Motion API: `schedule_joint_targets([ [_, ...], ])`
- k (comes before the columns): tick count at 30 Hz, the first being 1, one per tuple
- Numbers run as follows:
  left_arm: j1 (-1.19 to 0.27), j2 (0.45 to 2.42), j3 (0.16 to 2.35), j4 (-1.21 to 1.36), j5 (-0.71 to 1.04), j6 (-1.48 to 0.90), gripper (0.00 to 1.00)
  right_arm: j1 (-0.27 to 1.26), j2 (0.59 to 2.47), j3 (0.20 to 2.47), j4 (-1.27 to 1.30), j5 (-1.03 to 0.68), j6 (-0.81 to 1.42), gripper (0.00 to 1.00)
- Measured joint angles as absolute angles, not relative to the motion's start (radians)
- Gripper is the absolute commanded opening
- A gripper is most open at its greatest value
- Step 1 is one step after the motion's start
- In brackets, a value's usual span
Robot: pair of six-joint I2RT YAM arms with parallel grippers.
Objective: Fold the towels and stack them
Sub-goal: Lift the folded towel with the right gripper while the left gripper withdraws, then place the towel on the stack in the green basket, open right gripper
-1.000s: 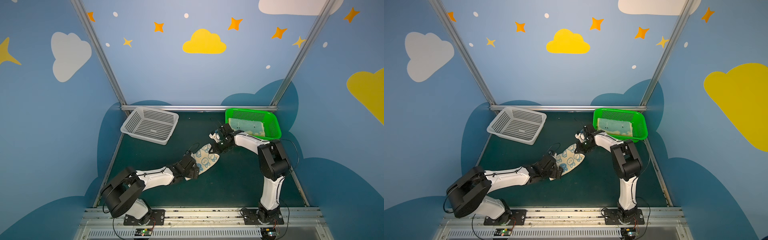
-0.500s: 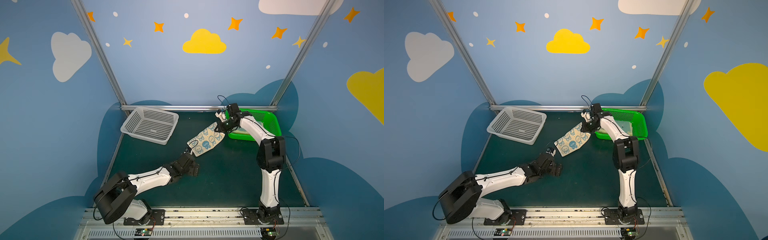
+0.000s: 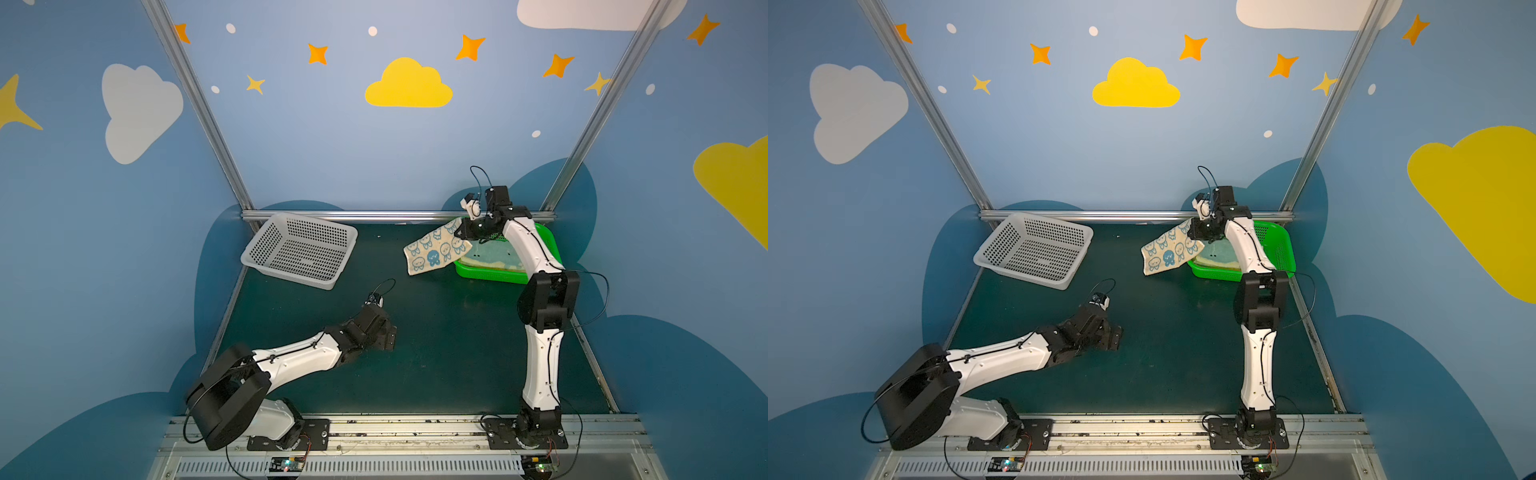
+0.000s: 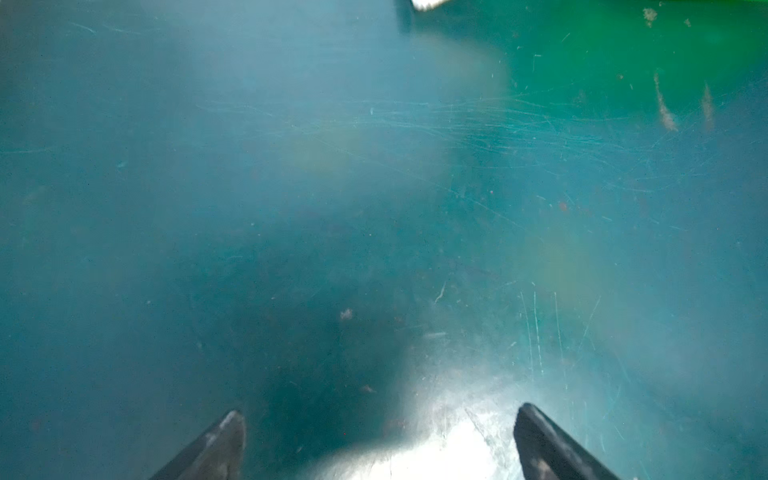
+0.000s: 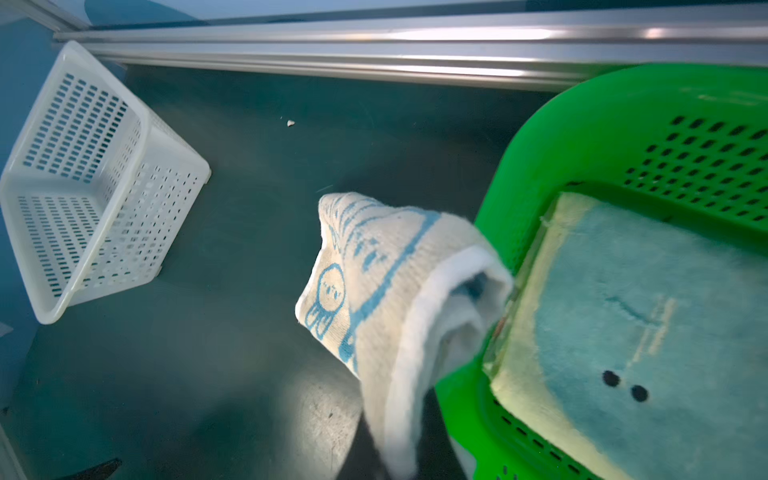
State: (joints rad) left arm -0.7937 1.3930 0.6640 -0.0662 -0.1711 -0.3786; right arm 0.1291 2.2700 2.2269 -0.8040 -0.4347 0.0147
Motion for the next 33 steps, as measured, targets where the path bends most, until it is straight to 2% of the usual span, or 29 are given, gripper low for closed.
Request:
schedule_joint_targets([
  [16, -0.781, 1.419, 0.672, -0.070, -0.169, -0.379, 1.00, -0.065, 2.256, 2.042, -0.648, -0.426, 0.019, 0.00],
  [33, -0.781, 1.439, 0.725, -0.096, -0.167, -0.379, 1.00, -0.215, 2.230, 1.978, -0.596, -0.347, 0.018, 0.00],
])
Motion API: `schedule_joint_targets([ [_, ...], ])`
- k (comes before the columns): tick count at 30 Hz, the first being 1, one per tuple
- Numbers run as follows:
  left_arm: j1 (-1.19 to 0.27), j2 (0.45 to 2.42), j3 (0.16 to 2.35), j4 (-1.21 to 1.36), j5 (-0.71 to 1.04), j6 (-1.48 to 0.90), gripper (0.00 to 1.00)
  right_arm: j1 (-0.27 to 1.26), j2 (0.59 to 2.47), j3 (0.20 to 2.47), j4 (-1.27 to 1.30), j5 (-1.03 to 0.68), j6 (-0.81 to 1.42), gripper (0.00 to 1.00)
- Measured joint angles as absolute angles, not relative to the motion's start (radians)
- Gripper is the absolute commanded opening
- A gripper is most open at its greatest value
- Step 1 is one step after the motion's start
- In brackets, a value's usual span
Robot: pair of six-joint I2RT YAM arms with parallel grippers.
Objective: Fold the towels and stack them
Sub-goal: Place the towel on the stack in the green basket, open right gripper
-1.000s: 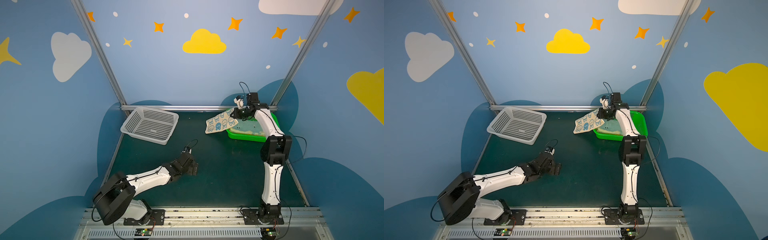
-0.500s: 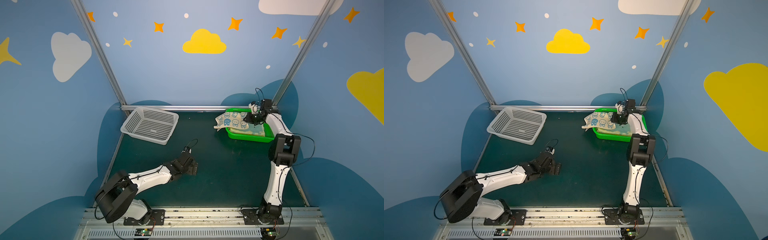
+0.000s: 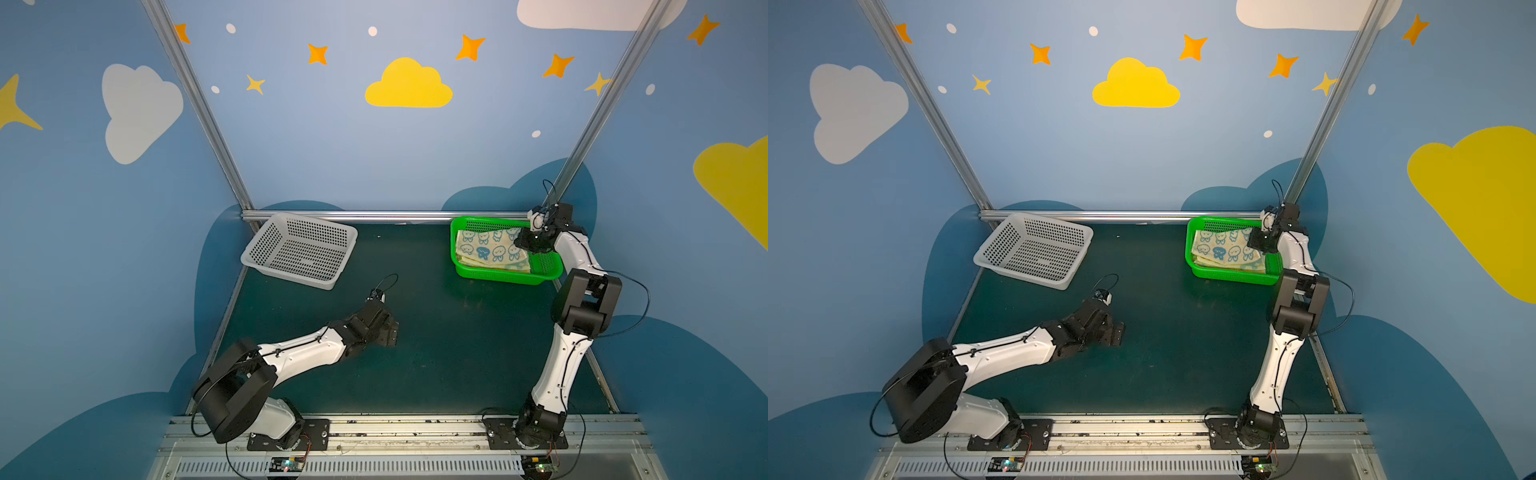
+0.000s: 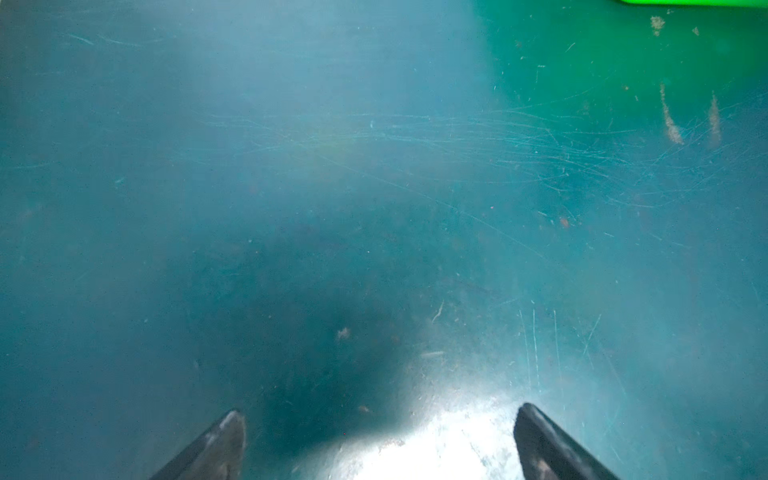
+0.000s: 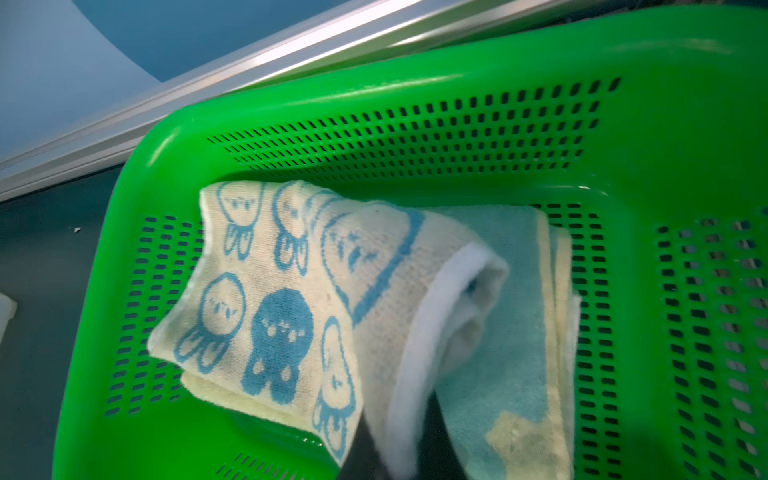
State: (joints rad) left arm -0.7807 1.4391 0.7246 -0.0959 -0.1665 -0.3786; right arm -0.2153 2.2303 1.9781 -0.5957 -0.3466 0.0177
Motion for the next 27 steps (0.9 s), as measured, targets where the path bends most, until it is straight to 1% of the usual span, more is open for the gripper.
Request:
schedule_joint_targets([
  [2, -0.781, 1.439, 0.725, -0.102, -0.166, -0.379, 1.00, -0.220, 2.230, 1.975, -0.595, -0.340, 0.018, 0.03],
  [4, -0.781, 1.439, 0.725, -0.109, -0.167, -0.379, 1.00, -0.221, 2.230, 1.975, -0.595, -0.335, 0.017, 0.12],
  [7, -0.781, 1.439, 0.725, -0.112, -0.167, -0.379, 1.00, -0.221, 2.230, 1.975, -0.594, -0.301, 0.022, 0.39],
  [8, -0.781, 1.439, 0.725, -0.112, -0.167, -0.378, 1.00, -0.221, 2.230, 1.974, -0.594, -0.286, 0.027, 0.50],
  [9, -0.781, 1.439, 0.725, -0.112, -0.167, -0.378, 1.00, -0.222, 2.230, 1.974, -0.593, -0.271, 0.032, 0.71],
  [10, -0.781, 1.439, 0.725, -0.112, -0.167, -0.378, 1.00, -0.222, 2.230, 1.973, -0.591, -0.260, 0.043, 0.84],
  [13, -0.781, 1.439, 0.725, -0.110, -0.167, -0.377, 1.00, -0.222, 2.224, 1.942, -0.570, -0.234, 0.046, 0.85],
  [18, -0.779, 1.447, 0.725, -0.093, -0.167, -0.373, 1.00, -0.217, 2.154, 1.809, -0.537, -0.211, 0.046, 0.86],
  [22, -0.773, 1.461, 0.725, -0.063, -0.167, -0.361, 1.00, -0.184, 2.033, 1.689, -0.508, -0.189, 0.036, 0.86],
  [27, -0.752, 1.460, 0.732, -0.052, -0.187, -0.310, 1.00, -0.077, 1.831, 1.521, -0.442, -0.150, 0.005, 0.86],
])
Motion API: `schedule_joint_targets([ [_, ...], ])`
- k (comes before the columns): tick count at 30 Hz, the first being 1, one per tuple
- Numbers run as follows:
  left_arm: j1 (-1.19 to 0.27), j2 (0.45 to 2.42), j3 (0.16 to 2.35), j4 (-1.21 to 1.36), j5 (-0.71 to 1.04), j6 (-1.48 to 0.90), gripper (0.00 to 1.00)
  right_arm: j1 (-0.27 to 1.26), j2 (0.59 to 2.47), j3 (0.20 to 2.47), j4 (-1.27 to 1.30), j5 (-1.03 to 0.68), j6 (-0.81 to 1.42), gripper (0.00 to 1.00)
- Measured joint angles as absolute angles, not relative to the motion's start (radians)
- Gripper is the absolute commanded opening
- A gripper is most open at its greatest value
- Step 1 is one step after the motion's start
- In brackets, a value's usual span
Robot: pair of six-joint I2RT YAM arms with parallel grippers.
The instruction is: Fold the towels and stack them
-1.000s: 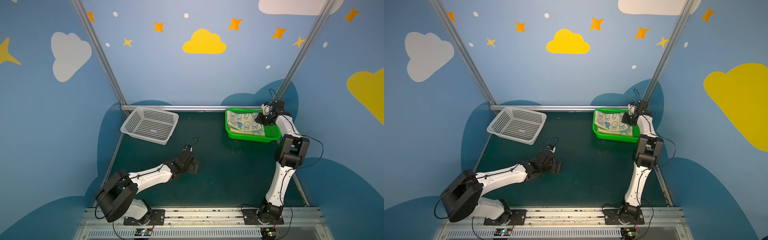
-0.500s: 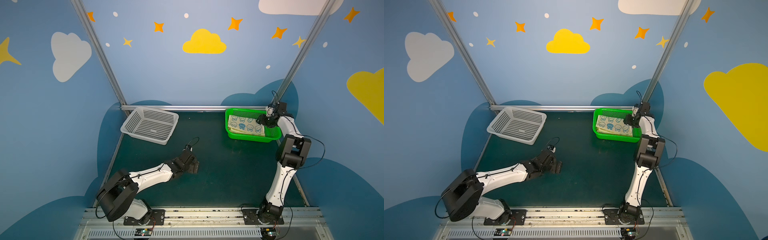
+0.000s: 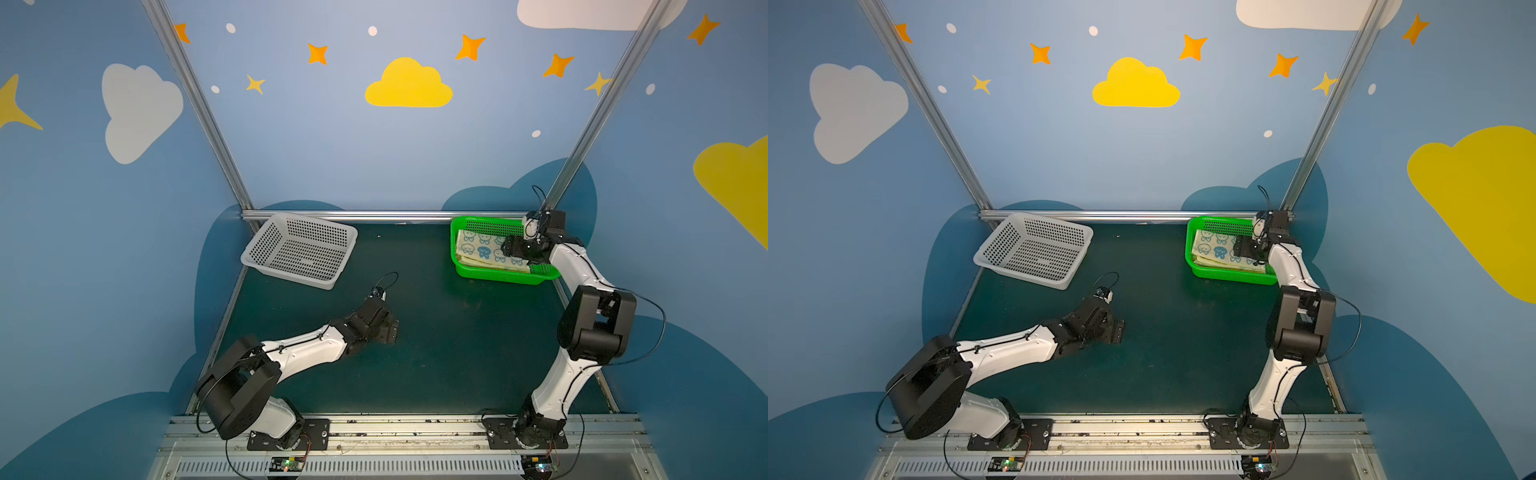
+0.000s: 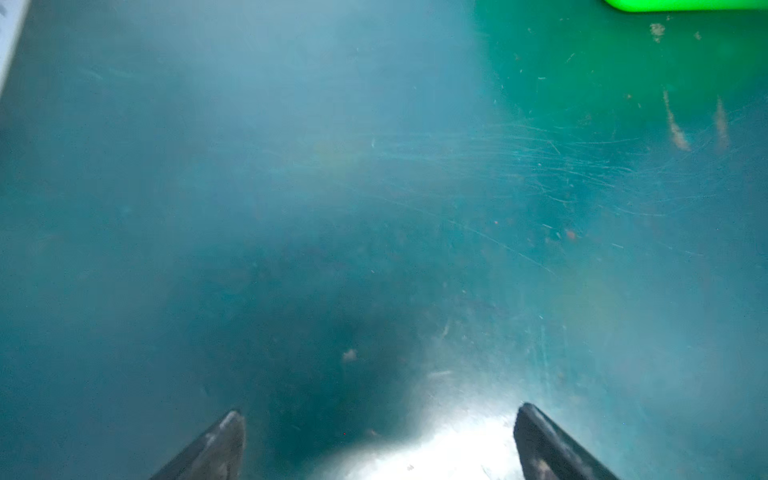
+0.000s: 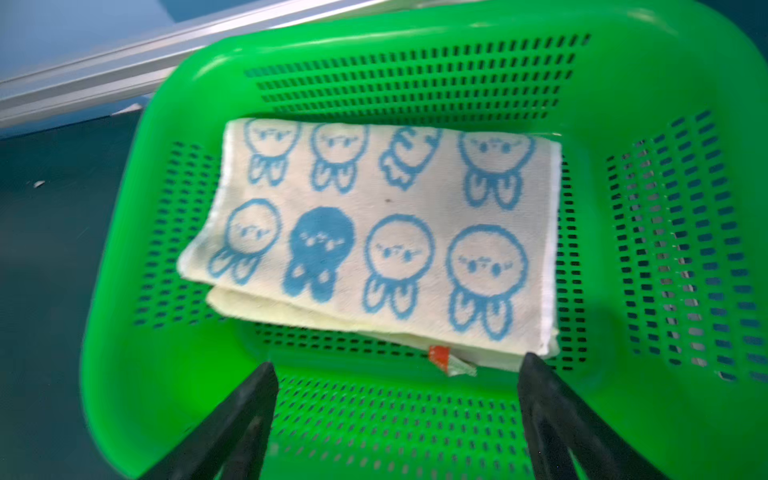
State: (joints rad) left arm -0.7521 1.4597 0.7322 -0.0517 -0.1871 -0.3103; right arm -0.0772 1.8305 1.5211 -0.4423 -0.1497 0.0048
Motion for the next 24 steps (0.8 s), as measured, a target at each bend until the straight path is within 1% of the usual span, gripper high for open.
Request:
schedule_joint_targets([
  [4, -0.705, 1.404, 0.734, -0.066, -0.233, -0.260, 1.00, 0.010, 1.709, 1.380, -0.390, -0.122, -0.014, 0.86],
  [6, -0.669, 1.342, 0.730, -0.066, -0.260, -0.233, 1.00, 0.041, 1.663, 1.299, -0.364, -0.109, -0.020, 0.86],
  [10, -0.561, 1.196, 0.682, -0.030, -0.329, -0.189, 1.00, 0.070, 1.591, 1.140, -0.339, -0.078, -0.008, 0.86],
  [12, -0.490, 1.154, 0.642, 0.003, -0.361, -0.174, 1.00, 0.072, 1.561, 1.070, -0.323, -0.063, 0.004, 0.86],
  [18, -0.259, 1.156, 0.553, 0.056, -0.377, -0.144, 1.00, 0.072, 1.532, 0.926, -0.235, -0.027, 0.022, 0.86],
  [24, -0.143, 1.211, 0.517, 0.204, -0.289, -0.100, 1.00, 0.072, 1.545, 0.861, -0.086, -0.033, 0.014, 0.86],
])
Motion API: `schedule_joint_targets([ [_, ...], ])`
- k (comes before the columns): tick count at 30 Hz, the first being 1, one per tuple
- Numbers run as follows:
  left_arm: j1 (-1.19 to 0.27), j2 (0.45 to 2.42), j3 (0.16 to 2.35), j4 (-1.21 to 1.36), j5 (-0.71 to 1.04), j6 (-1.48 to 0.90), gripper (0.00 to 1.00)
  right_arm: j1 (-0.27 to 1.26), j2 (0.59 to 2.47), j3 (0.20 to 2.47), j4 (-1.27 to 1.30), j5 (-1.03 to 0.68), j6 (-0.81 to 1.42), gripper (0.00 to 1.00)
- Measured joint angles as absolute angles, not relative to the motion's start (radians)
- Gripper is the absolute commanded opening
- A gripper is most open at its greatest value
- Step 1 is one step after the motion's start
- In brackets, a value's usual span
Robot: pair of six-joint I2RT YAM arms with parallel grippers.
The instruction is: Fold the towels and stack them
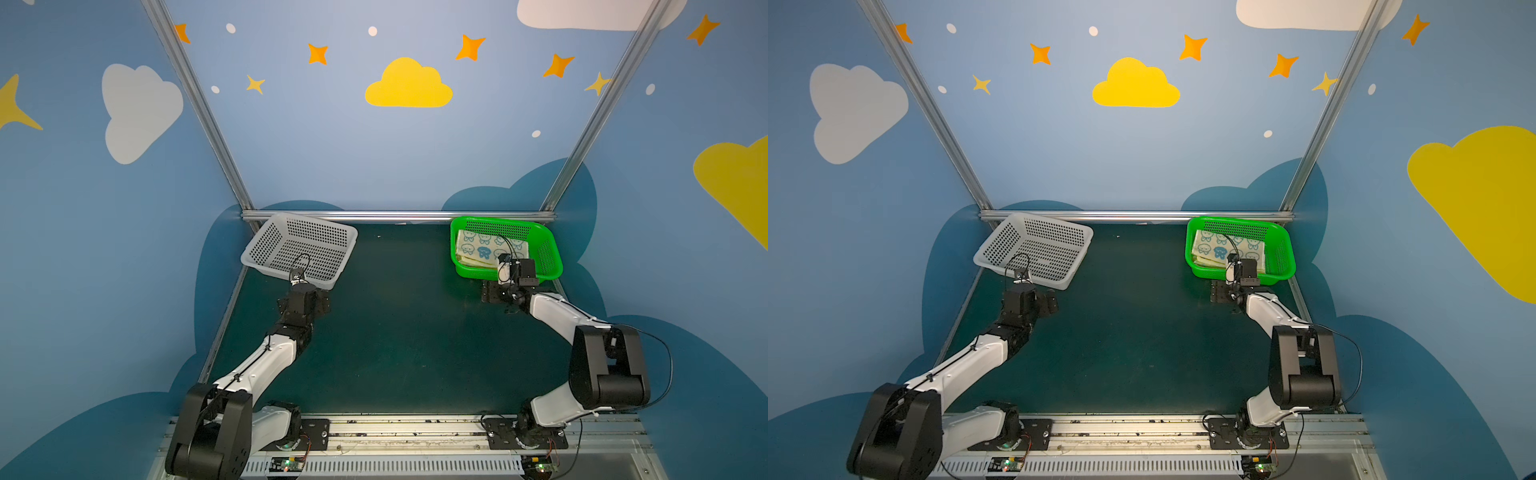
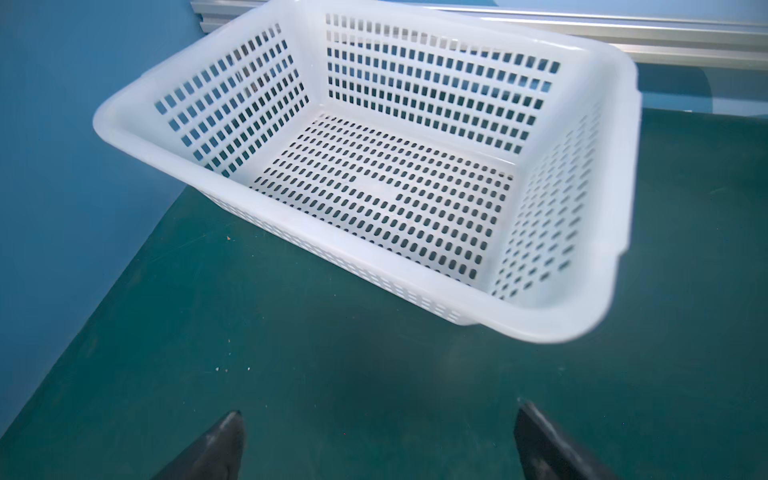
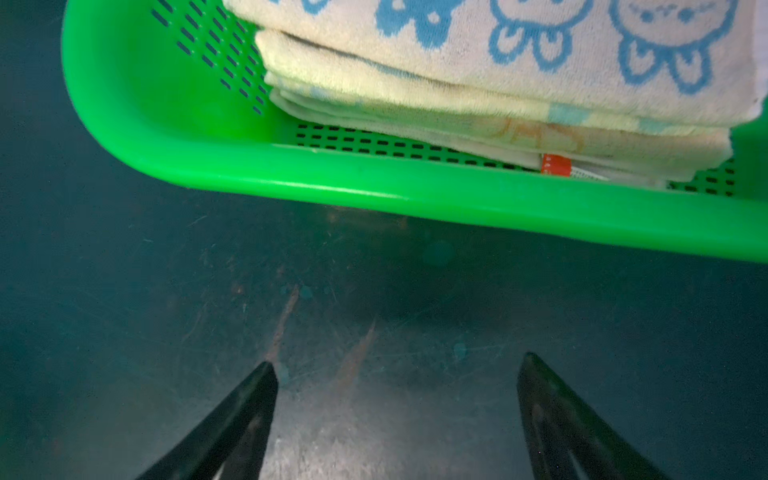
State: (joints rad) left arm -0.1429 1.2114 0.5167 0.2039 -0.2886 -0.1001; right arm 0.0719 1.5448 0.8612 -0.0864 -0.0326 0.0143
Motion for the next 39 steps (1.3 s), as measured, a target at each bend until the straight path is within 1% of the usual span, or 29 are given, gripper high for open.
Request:
schedule_joint_targets([
  [4, -0.074, 1.254, 0.472, 0.339, -0.223, -0.083, 1.00, 0.060, 1.568, 0.845, -0.022, -0.065, 0.000, 0.86],
  [9, -0.050, 1.329, 0.427, 0.483, -0.187, -0.053, 1.00, 0.039, 1.560, 0.807, 0.050, -0.112, -0.011, 0.86],
  [12, -0.043, 1.398, 0.427, 0.558, -0.165, -0.044, 1.00, 0.039, 1.508, 0.719, 0.119, -0.121, -0.017, 0.86],
  [15, -0.037, 1.465, 0.427, 0.619, -0.152, -0.041, 1.00, 0.042, 1.446, 0.585, 0.253, -0.128, -0.028, 0.86],
  [17, -0.026, 1.494, 0.427, 0.641, -0.131, -0.041, 1.00, 0.042, 1.439, 0.495, 0.369, -0.141, -0.059, 0.86],
  [19, -0.012, 1.504, 0.428, 0.656, -0.110, -0.041, 1.00, 0.042, 1.444, 0.453, 0.402, -0.144, -0.069, 0.86],
  [27, 0.002, 1.522, 0.426, 0.725, -0.084, -0.051, 1.00, 0.017, 1.444, 0.547, 0.393, -0.114, 0.001, 0.86],
  [39, 0.002, 1.523, 0.426, 0.734, -0.083, -0.060, 1.00, 0.016, 1.444, 0.550, 0.385, -0.094, 0.023, 0.86],
])
